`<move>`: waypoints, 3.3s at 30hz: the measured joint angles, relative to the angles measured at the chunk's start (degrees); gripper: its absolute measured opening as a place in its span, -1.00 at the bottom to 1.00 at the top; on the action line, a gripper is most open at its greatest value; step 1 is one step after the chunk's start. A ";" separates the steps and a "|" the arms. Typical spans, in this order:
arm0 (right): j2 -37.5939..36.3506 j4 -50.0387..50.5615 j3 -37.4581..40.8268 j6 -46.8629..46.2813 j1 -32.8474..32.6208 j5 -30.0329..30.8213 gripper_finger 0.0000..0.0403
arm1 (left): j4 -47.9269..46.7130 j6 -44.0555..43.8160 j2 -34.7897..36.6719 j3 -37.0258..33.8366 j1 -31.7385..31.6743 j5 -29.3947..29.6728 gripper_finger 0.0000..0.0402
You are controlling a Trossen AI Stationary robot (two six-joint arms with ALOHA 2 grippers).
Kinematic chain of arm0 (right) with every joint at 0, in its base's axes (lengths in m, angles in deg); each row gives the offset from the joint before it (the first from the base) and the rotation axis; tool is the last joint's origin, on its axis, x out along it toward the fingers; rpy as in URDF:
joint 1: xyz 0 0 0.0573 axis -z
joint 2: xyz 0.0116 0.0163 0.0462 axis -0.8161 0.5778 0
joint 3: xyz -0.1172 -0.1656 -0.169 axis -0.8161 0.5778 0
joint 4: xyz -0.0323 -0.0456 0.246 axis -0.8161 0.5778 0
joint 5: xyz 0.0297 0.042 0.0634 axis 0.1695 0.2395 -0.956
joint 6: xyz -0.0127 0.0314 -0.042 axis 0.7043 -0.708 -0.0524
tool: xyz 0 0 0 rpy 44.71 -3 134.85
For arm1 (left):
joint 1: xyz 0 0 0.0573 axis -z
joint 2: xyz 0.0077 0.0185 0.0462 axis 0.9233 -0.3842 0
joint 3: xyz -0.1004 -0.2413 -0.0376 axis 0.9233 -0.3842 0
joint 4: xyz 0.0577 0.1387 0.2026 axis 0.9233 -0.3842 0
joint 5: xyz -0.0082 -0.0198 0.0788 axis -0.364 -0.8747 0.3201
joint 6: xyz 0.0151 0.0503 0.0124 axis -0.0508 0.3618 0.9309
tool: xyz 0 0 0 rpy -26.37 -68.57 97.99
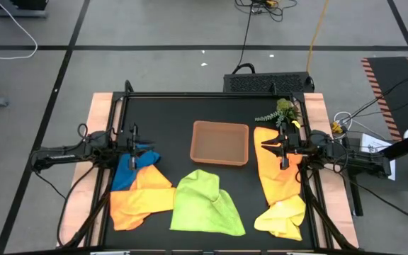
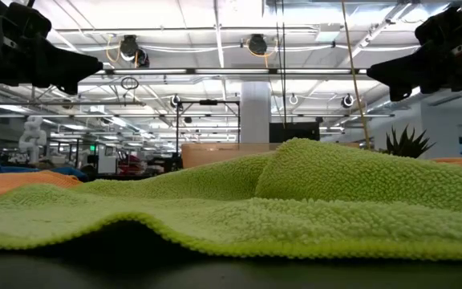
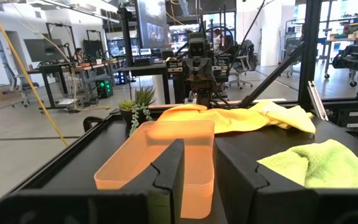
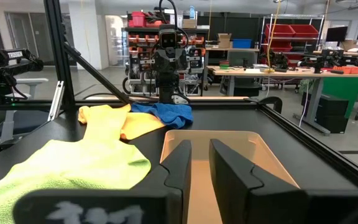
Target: Fold microfiber towels
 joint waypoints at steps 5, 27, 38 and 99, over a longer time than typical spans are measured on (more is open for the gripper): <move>0.00 0.00 -0.02 0.00 0.01 0.01 -0.76 | -0.02 0.00 0.00 0.02 0.02 0.00 -0.56; 0.00 0.00 0.00 0.00 0.02 0.02 -0.76 | -0.02 0.00 0.00 0.00 0.00 -0.02 -0.56; 0.00 0.00 0.00 0.00 0.00 0.02 -0.76 | -0.02 0.00 -0.02 0.02 0.01 -0.01 -0.56; 3.39 -24.93 -0.03 -6.34 0.00 0.12 -0.76 | 0.00 0.00 0.00 0.02 0.00 -0.02 -0.56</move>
